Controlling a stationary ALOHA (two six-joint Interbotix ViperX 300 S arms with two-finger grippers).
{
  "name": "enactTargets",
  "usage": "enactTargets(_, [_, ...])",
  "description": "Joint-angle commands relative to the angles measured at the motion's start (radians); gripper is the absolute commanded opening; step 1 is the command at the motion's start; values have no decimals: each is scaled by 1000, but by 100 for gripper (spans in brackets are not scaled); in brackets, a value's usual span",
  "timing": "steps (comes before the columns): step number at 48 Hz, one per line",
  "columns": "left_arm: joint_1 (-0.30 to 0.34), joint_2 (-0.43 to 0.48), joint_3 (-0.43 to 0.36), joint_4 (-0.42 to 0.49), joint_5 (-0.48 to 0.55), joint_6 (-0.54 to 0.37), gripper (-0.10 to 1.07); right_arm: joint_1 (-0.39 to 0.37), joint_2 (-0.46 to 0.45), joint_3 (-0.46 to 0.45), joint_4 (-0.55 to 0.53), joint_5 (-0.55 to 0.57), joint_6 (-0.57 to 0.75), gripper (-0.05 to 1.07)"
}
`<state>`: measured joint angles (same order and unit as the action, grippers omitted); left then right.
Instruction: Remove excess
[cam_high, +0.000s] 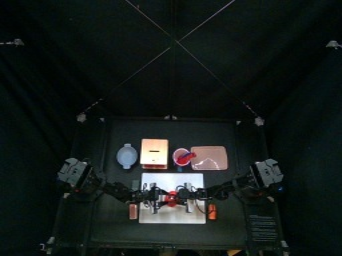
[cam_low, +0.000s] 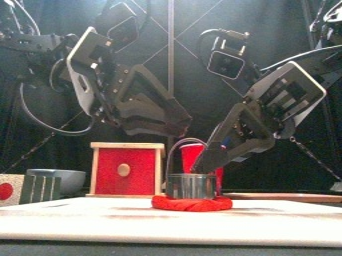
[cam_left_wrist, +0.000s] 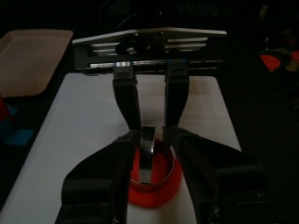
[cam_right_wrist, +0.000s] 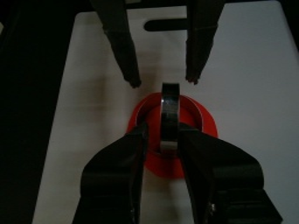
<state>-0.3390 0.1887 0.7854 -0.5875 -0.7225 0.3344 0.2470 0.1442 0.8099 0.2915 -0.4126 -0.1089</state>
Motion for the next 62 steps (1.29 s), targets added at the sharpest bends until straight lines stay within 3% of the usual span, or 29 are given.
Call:
enactTargets(1, [2, -51, 3, 5, -9, 12, 76, -14, -54, -9, -15, 5, -2, 68])
enactTargets(12, [2, -106, 91, -44, -17, 9, 71, -64, -57, -49, -60, 92, 5, 68])
enactTargets(20, [2, -77, 104, -124, -9, 9, 60, -92, -58, -130, -74, 285, 5, 69])
enactTargets(30, [-2, 5, 61, -140, -3, 9, 52, -115, -57, -250, -117, 528, 12, 69])
enactTargets(38, [-3, 74, 17, -138, 58, 14, 51, -121, -51, -285, -140, 584, 20, 69])
enactTargets(48, [-3, 91, -5, -138, 81, 14, 51, -127, -49, -302, -155, 649, 51, 69])
enactTargets(62, [-3, 107, 0, -143, 91, 9, 51, -127, -48, -301, -163, 657, 55, 69])
